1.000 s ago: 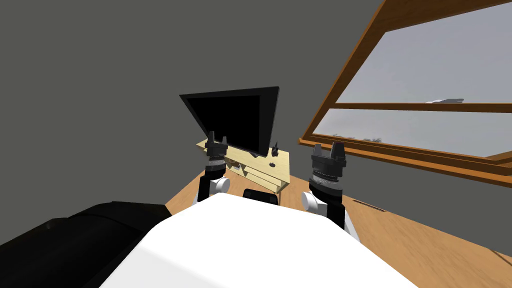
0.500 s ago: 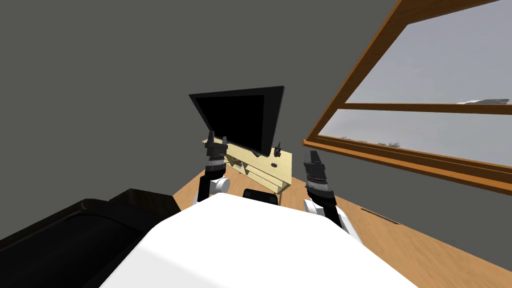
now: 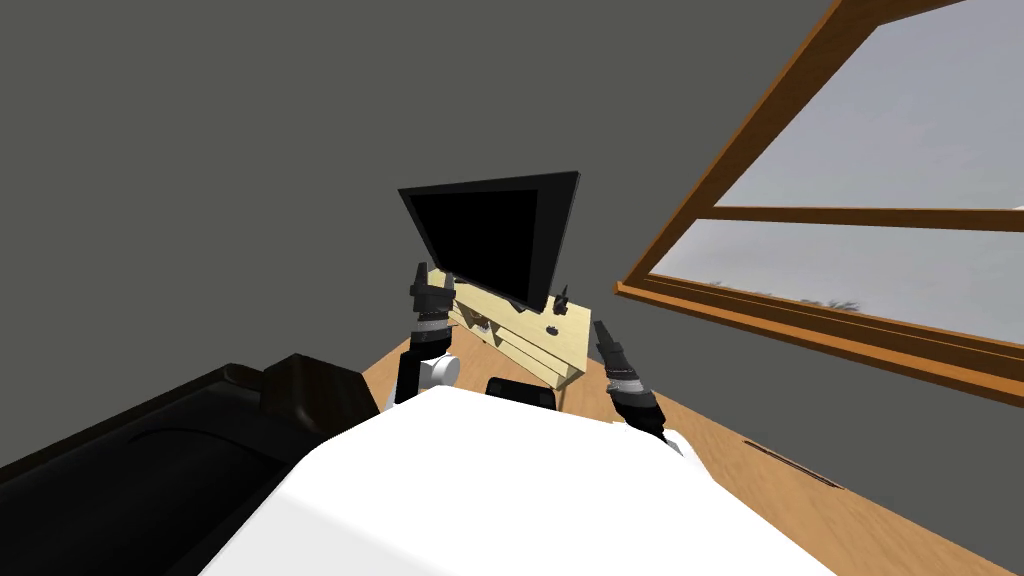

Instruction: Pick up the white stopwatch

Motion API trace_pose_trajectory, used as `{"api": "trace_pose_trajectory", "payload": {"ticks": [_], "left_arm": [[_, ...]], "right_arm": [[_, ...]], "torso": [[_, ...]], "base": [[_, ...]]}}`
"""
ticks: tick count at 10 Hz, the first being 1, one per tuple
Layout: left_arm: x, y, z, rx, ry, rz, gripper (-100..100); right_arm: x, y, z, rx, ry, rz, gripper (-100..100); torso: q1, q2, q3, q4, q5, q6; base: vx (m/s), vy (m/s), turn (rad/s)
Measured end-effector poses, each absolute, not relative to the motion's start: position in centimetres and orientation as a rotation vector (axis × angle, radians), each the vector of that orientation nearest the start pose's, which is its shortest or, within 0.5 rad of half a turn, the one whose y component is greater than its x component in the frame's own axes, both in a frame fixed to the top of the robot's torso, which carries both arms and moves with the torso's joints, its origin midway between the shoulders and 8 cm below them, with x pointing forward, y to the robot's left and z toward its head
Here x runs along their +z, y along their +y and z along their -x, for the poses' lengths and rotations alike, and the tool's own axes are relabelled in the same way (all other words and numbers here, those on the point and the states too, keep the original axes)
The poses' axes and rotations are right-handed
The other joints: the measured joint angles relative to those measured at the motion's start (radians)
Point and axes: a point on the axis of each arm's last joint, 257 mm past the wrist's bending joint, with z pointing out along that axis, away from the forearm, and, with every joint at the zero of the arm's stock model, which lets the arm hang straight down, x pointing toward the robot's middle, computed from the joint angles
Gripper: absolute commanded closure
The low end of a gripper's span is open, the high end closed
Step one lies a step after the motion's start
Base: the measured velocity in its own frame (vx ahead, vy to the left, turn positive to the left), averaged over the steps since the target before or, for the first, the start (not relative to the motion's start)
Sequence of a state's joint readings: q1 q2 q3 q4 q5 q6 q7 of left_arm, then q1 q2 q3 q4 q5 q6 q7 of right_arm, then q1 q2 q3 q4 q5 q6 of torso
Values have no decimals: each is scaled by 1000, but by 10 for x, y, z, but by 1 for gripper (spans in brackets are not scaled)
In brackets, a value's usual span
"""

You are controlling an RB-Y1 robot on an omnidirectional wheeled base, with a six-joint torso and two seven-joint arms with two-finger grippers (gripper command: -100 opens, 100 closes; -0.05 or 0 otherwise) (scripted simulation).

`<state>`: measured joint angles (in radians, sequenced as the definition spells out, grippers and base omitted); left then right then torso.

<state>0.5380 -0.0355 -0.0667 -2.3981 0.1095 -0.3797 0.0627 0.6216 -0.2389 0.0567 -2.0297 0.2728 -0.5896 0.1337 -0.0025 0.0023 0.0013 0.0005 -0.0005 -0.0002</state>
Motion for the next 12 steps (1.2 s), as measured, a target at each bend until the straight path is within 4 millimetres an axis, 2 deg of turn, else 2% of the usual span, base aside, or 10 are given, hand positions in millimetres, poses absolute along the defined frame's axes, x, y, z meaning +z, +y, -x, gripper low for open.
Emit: {"api": "trace_pose_trajectory", "payload": {"ticks": [1,2,3,5,6,8,10,12], "left_arm": [[41,276,-338,-1479,522,809,0],[41,276,-338,-1479,522,809,0],[41,276,-338,-1479,522,809,0],[41,276,-338,-1479,522,809,0],[41,276,-338,-1479,522,809,0],[41,276,-339,-1479,522,809,0],[41,276,-338,-1479,522,809,0],[41,276,-338,-1479,522,809,0]], "right_arm": [[-150,-239,-343,968,1241,-418,-100],[-158,-241,-343,962,1253,-417,-100],[-177,-242,-339,938,1302,-410,-100],[-230,-244,-323,863,1449,-378,-100],[-247,-246,-318,838,1496,-374,-100],[-294,-255,-299,772,1634,-341,-100],[-329,-252,-269,728,1739,-321,-100],[-355,-261,-251,689,1826,-294,-100]], "torso": [[0,0,0,0,0,1],[1,-1,-1,0,0,0],[1,-1,-1,0,0,0],[0,0,0,0,0,0],[0,0,0,0,0,1],[1,-1,0,0,0,0],[2,-1,-1,0,0,0],[2,-2,-1,0,0,0]], "base": [[-13,-13,-33],[-17,-7,139],[-33,-22,292],[-37,-26,153],[-22,-7,115],[-28,-6,223],[-15,0,121],[-9,4,166]]}}
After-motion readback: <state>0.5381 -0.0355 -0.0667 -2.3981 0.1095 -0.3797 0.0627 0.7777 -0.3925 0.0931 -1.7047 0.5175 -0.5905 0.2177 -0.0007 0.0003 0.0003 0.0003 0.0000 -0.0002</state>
